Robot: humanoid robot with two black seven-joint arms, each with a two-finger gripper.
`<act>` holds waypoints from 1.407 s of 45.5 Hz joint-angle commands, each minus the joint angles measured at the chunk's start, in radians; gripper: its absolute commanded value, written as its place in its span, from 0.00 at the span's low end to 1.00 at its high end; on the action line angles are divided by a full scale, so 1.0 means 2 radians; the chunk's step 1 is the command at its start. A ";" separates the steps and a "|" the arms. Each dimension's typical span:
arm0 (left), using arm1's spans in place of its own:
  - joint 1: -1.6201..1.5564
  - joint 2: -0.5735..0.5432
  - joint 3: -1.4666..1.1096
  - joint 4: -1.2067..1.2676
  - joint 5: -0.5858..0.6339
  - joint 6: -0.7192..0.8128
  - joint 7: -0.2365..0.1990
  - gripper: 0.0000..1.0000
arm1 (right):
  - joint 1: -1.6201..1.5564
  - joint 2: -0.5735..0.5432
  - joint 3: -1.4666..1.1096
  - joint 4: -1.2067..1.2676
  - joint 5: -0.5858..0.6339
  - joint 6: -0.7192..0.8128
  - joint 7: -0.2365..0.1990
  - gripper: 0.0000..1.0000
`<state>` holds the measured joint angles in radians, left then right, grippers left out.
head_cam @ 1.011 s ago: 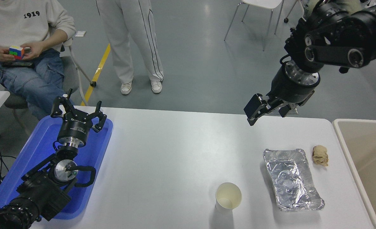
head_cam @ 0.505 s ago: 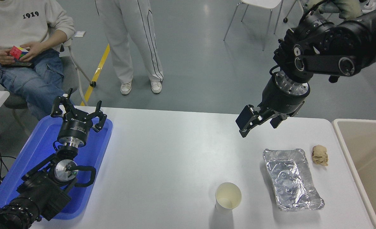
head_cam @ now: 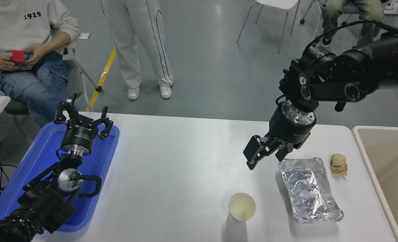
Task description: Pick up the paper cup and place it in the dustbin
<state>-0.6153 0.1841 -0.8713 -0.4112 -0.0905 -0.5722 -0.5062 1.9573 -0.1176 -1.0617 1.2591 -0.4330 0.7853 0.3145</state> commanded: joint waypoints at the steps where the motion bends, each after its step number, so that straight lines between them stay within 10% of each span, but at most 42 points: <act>1: 0.000 0.000 0.000 0.000 0.000 0.000 0.000 1.00 | -0.051 0.000 0.004 -0.002 0.000 -0.001 -0.001 0.91; 59: 0.000 0.000 0.000 0.000 0.000 0.000 0.000 1.00 | -0.213 0.026 0.003 -0.037 0.013 -0.202 -0.025 0.82; 64: 0.000 0.000 0.000 0.000 0.000 0.000 0.000 1.00 | -0.221 0.029 0.004 -0.042 0.017 -0.202 -0.025 0.60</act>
<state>-0.6151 0.1840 -0.8713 -0.4111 -0.0904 -0.5722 -0.5062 1.5651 -0.0819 -1.0597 1.2068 -0.4081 0.3944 0.2640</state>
